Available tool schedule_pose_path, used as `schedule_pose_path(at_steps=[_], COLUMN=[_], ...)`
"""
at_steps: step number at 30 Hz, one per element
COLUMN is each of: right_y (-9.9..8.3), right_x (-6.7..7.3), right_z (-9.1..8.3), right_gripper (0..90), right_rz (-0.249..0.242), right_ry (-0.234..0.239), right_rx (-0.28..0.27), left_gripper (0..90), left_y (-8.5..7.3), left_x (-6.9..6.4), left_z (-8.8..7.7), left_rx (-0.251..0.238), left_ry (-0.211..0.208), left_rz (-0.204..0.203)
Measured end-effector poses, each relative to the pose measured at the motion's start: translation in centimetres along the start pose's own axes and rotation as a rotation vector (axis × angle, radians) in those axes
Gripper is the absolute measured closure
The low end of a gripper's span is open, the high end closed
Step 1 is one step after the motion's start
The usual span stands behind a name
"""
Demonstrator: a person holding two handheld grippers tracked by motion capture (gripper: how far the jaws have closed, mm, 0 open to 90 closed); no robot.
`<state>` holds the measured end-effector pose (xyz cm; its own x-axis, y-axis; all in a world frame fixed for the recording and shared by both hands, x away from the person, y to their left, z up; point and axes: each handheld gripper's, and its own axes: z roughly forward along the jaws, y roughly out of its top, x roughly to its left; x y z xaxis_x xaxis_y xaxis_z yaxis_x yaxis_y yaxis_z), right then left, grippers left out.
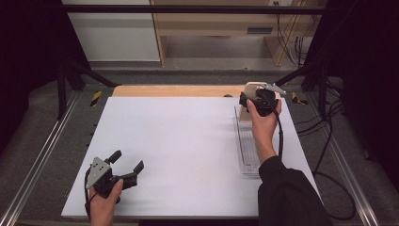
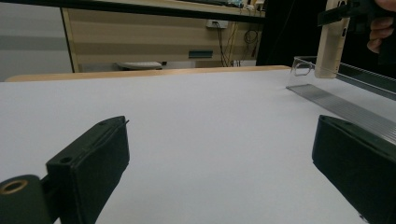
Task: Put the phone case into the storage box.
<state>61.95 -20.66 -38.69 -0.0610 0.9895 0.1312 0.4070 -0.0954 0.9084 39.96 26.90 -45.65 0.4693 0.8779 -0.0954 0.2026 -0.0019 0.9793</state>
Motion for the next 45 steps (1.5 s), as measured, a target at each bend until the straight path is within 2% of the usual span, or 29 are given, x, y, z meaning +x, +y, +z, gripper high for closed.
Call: schedule_pose_path(at_steps=[2,6,45], right_y=[-0.1,-0.2,-0.9], right_x=[0.0,0.2,0.3], right_z=[0.2,0.4,1.5], right_gripper=[10.5,10.5,10.5], right_rz=[0.011,-0.007,-0.013], right_ry=[0.004,-0.008,-0.021], right_rx=[0.004,0.006,0.027], left_gripper=[4.0,4.0,4.0], left_y=[0.0,0.0,0.0], left_x=[0.0,0.0,0.1], left_z=[0.0,0.0,-0.1], left_rx=[0.000,-0.003,-0.008], left_ry=[0.000,-0.001,0.000], left_rz=[0.000,0.001,0.023])
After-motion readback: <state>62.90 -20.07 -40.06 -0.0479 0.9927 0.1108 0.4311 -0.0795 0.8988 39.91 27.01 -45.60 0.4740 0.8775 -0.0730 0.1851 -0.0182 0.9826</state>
